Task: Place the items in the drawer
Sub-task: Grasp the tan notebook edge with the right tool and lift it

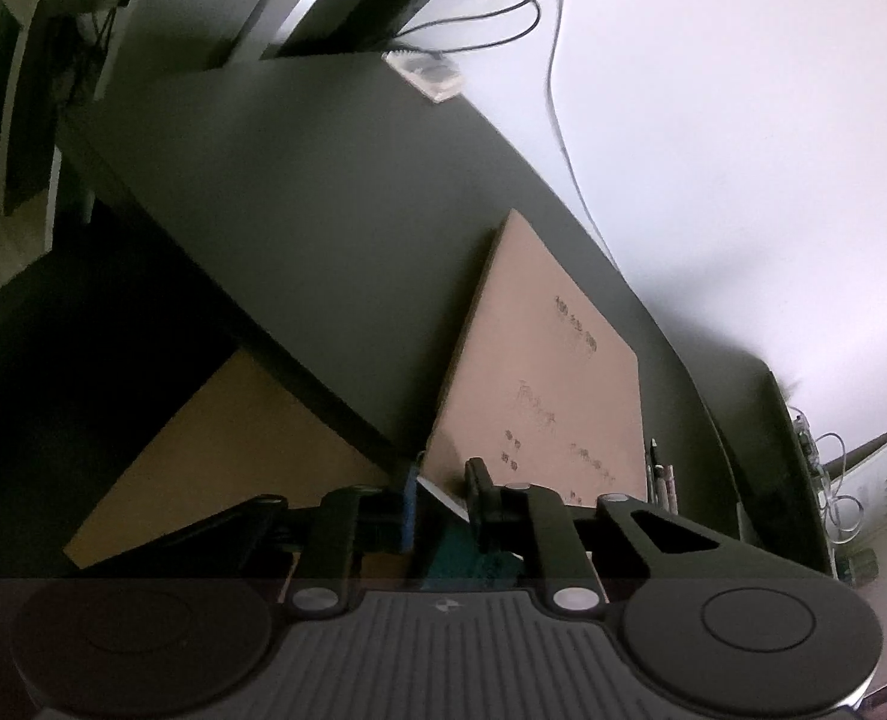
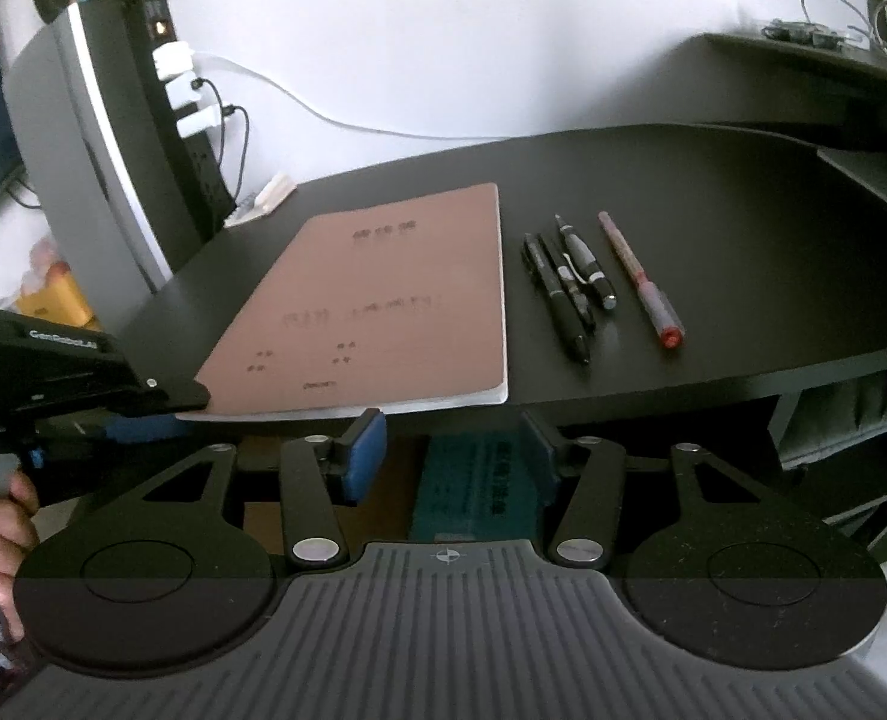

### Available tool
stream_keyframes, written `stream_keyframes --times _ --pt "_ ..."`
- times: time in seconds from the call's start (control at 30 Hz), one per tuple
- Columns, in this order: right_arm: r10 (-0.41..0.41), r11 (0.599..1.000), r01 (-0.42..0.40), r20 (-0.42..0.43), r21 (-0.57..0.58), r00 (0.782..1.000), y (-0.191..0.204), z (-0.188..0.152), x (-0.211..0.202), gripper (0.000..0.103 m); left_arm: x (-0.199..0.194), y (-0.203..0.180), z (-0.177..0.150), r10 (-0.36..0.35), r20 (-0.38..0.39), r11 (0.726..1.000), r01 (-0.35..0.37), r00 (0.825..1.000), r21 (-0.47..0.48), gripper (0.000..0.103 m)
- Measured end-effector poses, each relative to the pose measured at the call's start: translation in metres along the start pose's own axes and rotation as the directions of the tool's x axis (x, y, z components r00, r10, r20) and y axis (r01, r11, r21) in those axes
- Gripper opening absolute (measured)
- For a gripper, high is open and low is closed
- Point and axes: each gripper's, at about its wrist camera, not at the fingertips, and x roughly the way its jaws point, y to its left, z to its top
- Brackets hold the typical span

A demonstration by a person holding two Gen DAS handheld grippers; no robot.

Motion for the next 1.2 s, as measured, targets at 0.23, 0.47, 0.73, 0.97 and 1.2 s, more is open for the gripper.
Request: stream_keyframes --times 0.23,0.47,0.73,0.97,1.2 --pt "-0.024 1.0 0.024 0.007 0.0 1.0 -0.007 -0.001 -0.012 0.058 -0.024 -0.008 -0.004 -0.023 0.033 0.996 0.02 0.999 0.084 0.006" --pt "-0.014 0.999 0.015 -0.009 0.051 1.0 -0.019 -0.004 -0.023 0.06 -0.05 0.008 -0.013 0.016 0.041 0.994 -0.02 0.999 0.107 0.006" --pt "0.069 0.978 -0.06 -0.041 0.201 0.997 -0.035 -0.003 -0.012 0.073 -0.05 0.016 -0.013 0.025 0.066 0.99 -0.034 0.998 0.139 0.039" --pt "0.215 0.903 -0.164 -0.088 0.398 0.973 -0.055 -0.004 0.025 0.066 -0.032 0.014 -0.008 0.02 0.057 0.991 -0.027 0.998 0.129 0.056" --pt "0.347 0.808 -0.26 -0.07 0.529 0.935 -0.063 -0.013 0.053 0.029 -0.02 0.017 -0.01 0.024 0.022 0.992 -0.026 0.999 0.125 0.056"
